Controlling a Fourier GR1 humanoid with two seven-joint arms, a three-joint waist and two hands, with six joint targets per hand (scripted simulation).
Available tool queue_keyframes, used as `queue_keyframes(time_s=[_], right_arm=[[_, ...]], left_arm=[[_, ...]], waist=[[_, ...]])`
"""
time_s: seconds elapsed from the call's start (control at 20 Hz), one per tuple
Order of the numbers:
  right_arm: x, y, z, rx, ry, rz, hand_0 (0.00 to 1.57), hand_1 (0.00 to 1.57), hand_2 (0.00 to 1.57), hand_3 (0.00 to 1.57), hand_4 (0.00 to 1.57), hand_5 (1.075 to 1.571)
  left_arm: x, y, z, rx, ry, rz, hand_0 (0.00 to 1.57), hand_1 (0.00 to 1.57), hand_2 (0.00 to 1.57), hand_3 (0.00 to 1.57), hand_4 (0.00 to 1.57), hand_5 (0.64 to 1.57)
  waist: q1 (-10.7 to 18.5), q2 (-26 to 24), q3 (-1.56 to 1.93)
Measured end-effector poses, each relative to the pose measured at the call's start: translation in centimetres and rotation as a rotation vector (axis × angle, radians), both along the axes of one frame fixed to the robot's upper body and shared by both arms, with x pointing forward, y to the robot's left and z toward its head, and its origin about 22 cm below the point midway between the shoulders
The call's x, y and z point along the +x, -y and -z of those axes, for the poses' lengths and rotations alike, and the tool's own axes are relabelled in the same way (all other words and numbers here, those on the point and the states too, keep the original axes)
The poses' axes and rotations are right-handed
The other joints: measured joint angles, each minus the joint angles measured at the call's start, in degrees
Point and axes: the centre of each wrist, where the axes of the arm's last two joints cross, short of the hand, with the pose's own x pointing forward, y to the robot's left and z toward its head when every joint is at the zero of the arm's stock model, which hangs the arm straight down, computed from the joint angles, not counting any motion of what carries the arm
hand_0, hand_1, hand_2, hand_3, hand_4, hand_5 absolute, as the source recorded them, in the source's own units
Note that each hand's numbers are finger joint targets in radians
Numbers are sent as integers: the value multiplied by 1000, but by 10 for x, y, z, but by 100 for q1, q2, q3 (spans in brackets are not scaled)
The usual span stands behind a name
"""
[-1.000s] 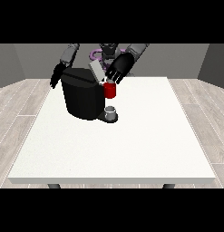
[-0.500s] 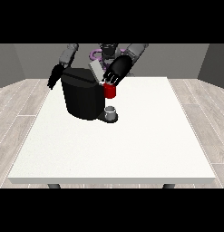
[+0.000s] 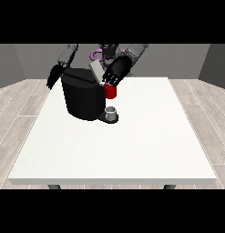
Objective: Insert the coffee pod into the coffee machine and close the lid
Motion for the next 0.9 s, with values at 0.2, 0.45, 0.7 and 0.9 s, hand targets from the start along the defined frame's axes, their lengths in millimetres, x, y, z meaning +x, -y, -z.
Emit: queue_keyframes(time_s=[0.2, 0.45, 0.7, 0.9], right_arm=[[-4, 2, 6, 0, -9, 5, 0, 0, 0, 0, 141, 1571], [-1, -1, 2, 4, 19, 15, 0, 0, 0, 0, 0, 1571], [2, -6, -2, -3, 22, 18, 0, 0, 0, 0, 0, 1571], [3, -2, -7, -2, 40, 21, 0, 0, 0, 0, 0, 1571]], left_arm=[[0, -2, 3, 1, 10, 4, 1189, 1189, 1207, 1172, 362, 1571], [-1, 0, -7, 22, 67, 3, 1209, 1209, 1228, 1132, 0, 1571], [-2, 4, -10, 103, 104, 5, 1162, 1162, 1190, 1068, 0, 1571], [-3, -7, -13, 135, 136, -9, 1096, 1096, 1127, 990, 0, 1571]], waist=[[12, -40, 0], [32, 85, 1], [36, 134, 4], [2, 258, 9]])
